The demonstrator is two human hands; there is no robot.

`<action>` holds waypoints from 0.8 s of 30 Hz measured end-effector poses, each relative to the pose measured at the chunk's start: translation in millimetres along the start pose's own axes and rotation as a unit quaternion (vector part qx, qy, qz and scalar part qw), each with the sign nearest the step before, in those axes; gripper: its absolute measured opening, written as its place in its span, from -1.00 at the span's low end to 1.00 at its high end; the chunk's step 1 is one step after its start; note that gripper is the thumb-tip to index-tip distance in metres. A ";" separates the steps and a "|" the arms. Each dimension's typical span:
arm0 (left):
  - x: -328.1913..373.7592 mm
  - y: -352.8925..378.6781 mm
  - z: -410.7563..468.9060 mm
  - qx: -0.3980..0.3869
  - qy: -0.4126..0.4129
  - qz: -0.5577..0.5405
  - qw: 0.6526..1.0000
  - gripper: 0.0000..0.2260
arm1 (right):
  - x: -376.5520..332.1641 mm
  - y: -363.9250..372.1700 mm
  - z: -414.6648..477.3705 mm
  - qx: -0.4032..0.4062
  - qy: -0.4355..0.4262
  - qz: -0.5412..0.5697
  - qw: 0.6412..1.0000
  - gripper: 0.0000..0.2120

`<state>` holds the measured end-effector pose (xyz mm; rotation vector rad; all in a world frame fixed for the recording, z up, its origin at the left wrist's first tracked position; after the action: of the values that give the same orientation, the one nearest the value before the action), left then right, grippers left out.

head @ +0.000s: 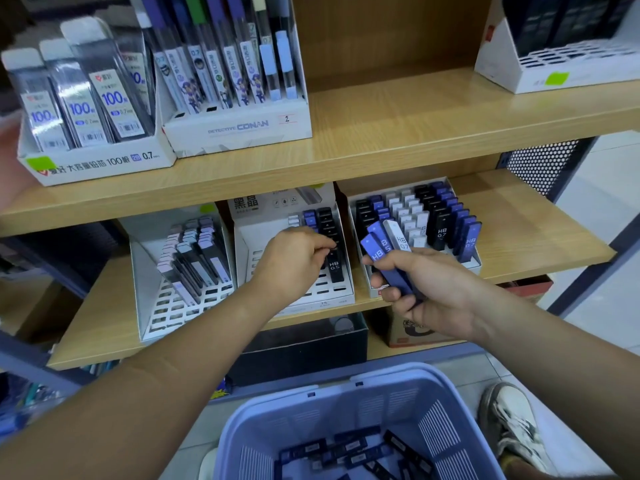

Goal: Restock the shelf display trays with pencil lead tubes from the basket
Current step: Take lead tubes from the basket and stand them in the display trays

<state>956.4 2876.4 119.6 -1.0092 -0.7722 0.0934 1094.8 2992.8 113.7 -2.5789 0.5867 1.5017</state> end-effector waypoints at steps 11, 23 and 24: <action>20.9 -18.1 -15.6 -0.016 -0.226 -0.494 0.839 -0.94 | -3.6 20.2 -3.5 -0.088 -0.015 -0.001 0.996 -0.81; -10.2 -39.9 -28.4 -0.073 -0.287 -0.438 0.849 -0.87 | 0.6 24.2 0.0 -0.001 -0.038 -0.207 0.978 -0.88; -13.5 -42.8 -29.2 -0.072 -0.290 -0.427 0.853 -0.89 | 1.1 23.5 0.8 0.009 -0.038 -0.231 0.972 -0.85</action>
<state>953.1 2826.1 137.5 -0.6906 -1.7524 -0.4586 1085.8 2971.0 114.9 -2.4019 -0.0161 1.4103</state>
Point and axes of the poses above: each hand's wrist, its own z-axis towards the middle knuckle, its own y-axis out of the palm, x = y × z, the point moved 4 cm from there along z, towards the middle knuckle, and after that the axes turned 12 degrees about -z, right-handed, at the moved point
